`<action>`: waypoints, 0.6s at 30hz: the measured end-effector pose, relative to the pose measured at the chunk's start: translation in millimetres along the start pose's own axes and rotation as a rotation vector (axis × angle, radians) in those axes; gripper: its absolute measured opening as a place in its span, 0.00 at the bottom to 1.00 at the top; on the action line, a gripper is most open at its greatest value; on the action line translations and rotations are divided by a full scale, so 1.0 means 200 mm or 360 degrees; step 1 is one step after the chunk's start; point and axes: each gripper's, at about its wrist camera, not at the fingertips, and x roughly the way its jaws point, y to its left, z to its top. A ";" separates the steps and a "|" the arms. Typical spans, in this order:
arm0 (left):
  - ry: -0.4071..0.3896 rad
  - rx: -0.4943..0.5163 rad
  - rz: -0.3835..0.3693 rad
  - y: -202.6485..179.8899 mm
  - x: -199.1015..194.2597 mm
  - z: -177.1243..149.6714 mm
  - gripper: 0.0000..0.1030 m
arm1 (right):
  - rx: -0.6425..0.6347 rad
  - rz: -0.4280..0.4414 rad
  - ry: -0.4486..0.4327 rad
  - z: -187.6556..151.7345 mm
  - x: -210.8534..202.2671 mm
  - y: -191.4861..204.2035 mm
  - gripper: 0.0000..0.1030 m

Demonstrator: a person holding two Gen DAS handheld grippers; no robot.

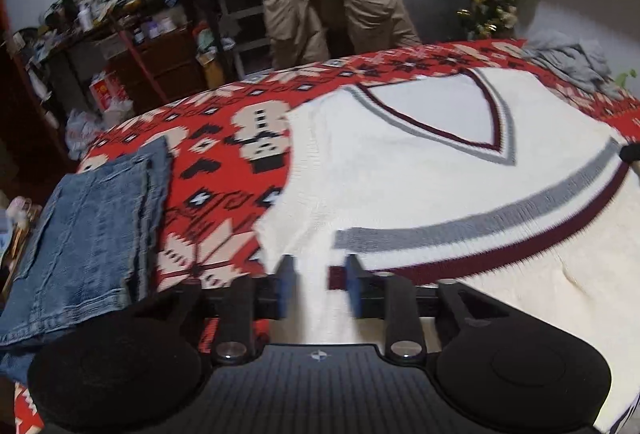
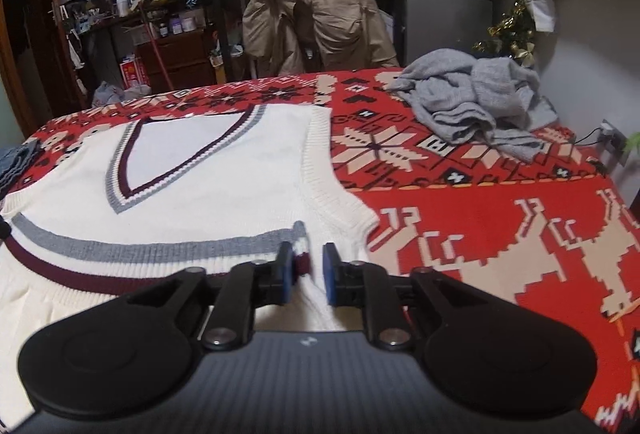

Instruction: Fold clothes

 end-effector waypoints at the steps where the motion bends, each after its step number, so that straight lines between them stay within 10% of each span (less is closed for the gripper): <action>1: -0.0007 -0.0020 0.0001 0.01 -0.02 0.00 0.30 | -0.0001 -0.0004 -0.0008 0.00 -0.01 0.00 0.18; 8: -0.0068 -0.0207 -0.0170 0.04 -0.23 0.02 0.24 | -0.0014 -0.0007 -0.0120 0.04 -0.23 0.05 0.28; 13: -0.0045 -0.0052 -0.0378 -0.23 -0.25 -0.03 0.24 | -0.0163 0.0316 -0.0022 -0.05 -0.29 0.28 0.28; 18: 0.0046 0.0151 -0.0404 -0.37 -0.20 -0.16 0.24 | -0.0344 0.0359 0.0072 -0.21 -0.25 0.44 0.10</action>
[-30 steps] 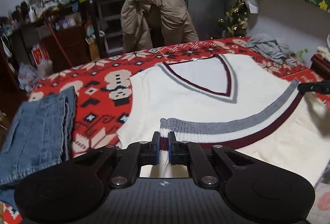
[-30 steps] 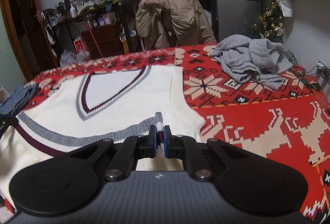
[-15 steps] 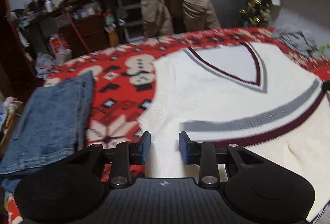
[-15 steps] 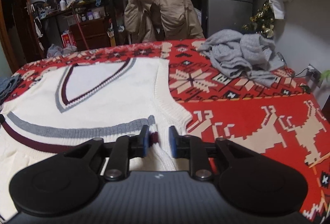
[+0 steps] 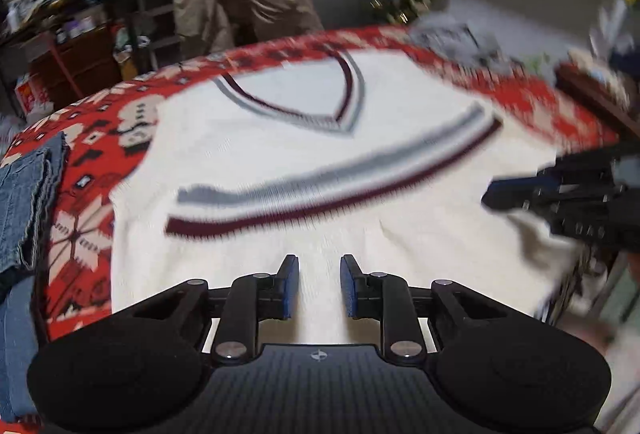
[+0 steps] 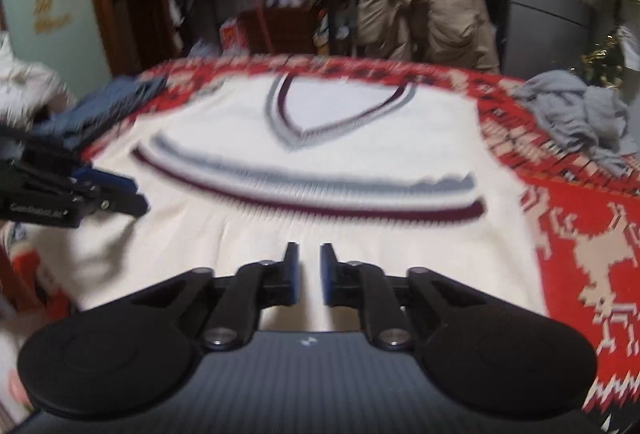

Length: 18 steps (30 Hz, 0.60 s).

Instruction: Fold clothes

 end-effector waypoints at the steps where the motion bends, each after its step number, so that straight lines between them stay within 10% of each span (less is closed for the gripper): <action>1: -0.0011 0.0028 0.0002 0.01 -0.02 -0.03 0.24 | -0.0034 -0.0009 -0.0008 -0.03 -0.01 0.02 0.10; 10: 0.0023 0.0139 0.0016 0.06 -0.22 -0.18 0.21 | -0.0019 -0.0046 0.0002 -0.20 -0.26 -0.07 0.13; 18: -0.0031 0.0232 -0.0285 -0.18 -0.14 -0.05 0.21 | -0.0197 0.0281 -0.0014 -0.13 -0.23 0.14 0.13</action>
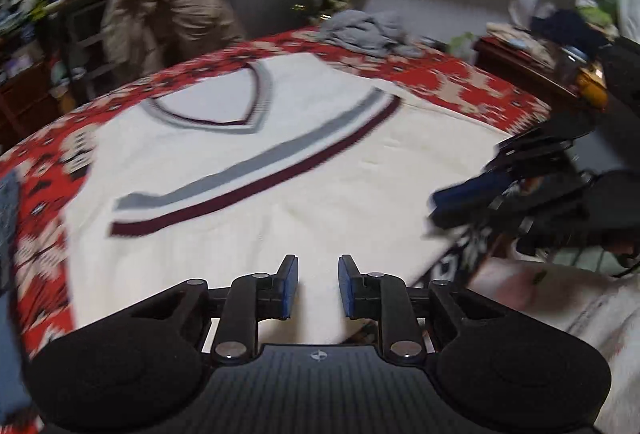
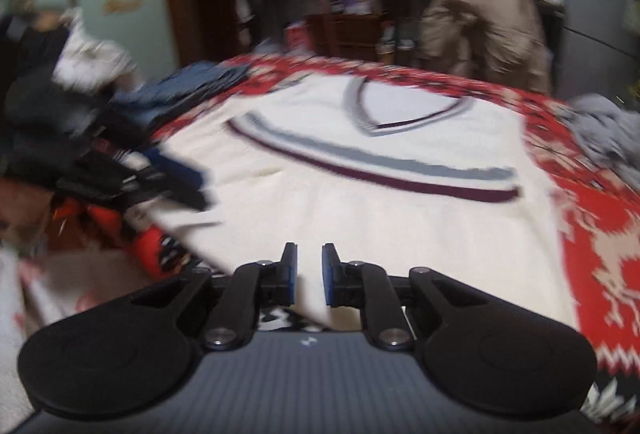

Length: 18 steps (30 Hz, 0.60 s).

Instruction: Fold clothes

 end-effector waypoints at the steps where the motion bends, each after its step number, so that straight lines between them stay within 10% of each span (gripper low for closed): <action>1: 0.0020 0.0019 -0.0008 -0.01 0.02 -0.01 0.21 | -0.0014 0.0029 0.0021 -0.01 0.02 0.01 0.13; 18: 0.0108 -0.0500 0.0103 0.46 -0.28 -0.33 0.16 | 0.0758 -0.0182 -0.0085 -0.34 -0.32 -0.59 0.02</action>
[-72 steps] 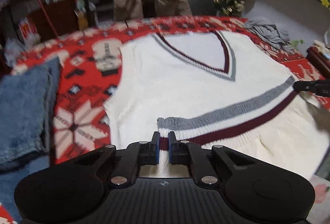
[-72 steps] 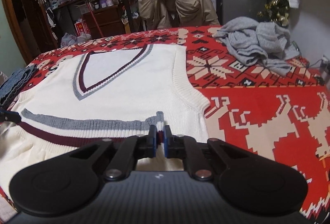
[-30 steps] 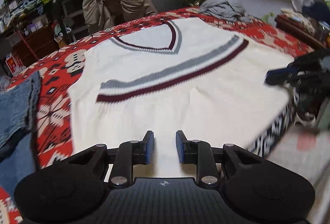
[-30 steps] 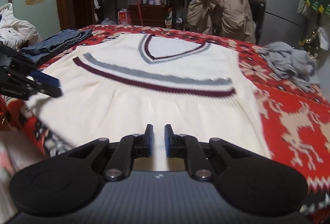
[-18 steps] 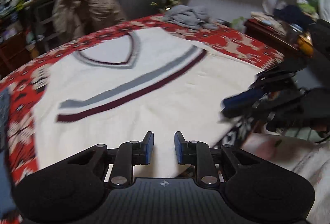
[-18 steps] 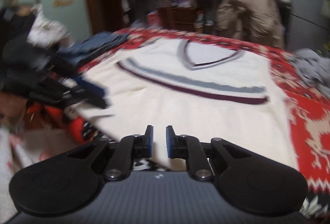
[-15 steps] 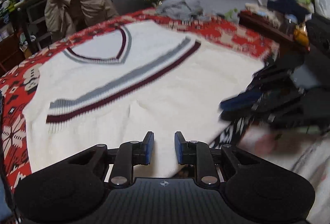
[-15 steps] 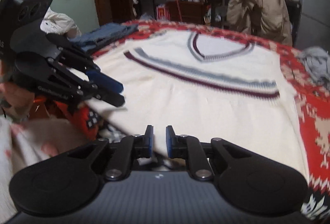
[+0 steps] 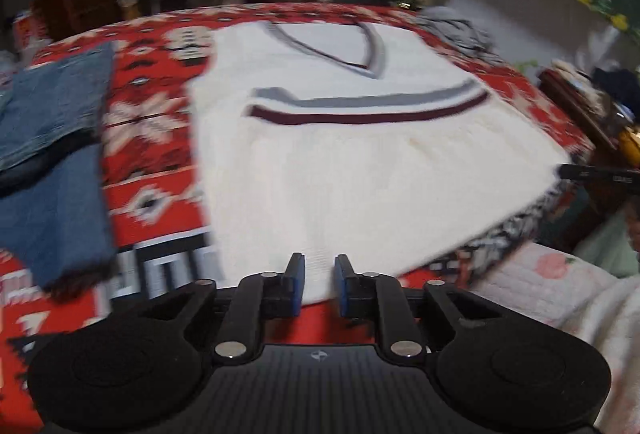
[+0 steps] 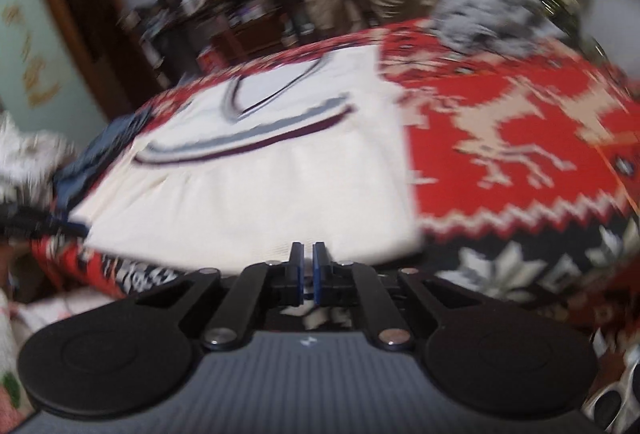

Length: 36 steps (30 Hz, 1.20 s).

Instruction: Fold clothes

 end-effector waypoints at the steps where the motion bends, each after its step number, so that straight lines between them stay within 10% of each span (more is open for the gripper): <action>1: 0.0001 -0.0024 0.0022 0.03 -0.01 -0.01 0.16 | 0.0041 -0.0026 -0.0018 0.00 -0.01 -0.04 0.02; 7: 0.0000 -0.0081 0.0081 0.07 -0.05 0.01 0.16 | 0.0213 -0.0122 -0.0094 0.02 -0.07 -0.15 0.08; 20: -0.0022 0.0029 -0.0004 -0.07 0.06 0.02 0.18 | 0.0030 0.0117 0.0055 0.06 0.18 0.18 0.13; 28: -0.0019 -0.0172 0.0051 0.15 -0.07 -0.04 0.07 | 0.0159 -0.0036 -0.0006 0.05 0.09 -0.02 0.02; 36: -0.0095 -0.0141 0.0027 0.05 -0.08 0.08 0.13 | 0.0214 -0.0139 -0.0087 0.13 -0.02 -0.07 0.13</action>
